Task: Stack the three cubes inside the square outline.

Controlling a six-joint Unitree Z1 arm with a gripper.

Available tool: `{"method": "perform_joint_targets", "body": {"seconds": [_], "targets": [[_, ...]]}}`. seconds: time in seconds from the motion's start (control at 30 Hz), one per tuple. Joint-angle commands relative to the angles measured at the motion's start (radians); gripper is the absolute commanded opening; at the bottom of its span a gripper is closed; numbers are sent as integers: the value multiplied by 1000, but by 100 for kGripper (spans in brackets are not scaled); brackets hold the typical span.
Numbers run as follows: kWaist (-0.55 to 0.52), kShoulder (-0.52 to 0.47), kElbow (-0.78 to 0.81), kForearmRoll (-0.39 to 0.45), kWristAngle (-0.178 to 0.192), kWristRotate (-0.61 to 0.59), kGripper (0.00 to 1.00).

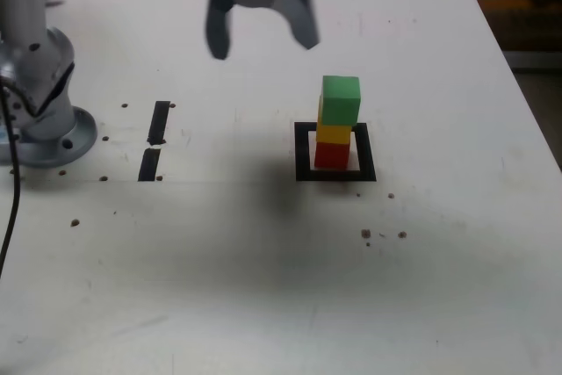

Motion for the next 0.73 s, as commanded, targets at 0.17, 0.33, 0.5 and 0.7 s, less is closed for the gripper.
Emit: {"method": "perform_joint_targets", "body": {"seconds": [0.17, 0.33, 0.5, 0.7], "targets": [[2, -39, 152, -43, -51, -45, 85], [2, -49, 288, -148, -104, -51, 85], [2, -51, 405, -272, -130, -49, 85], [2, -52, 527, -432, -149, -38, 85]]}}
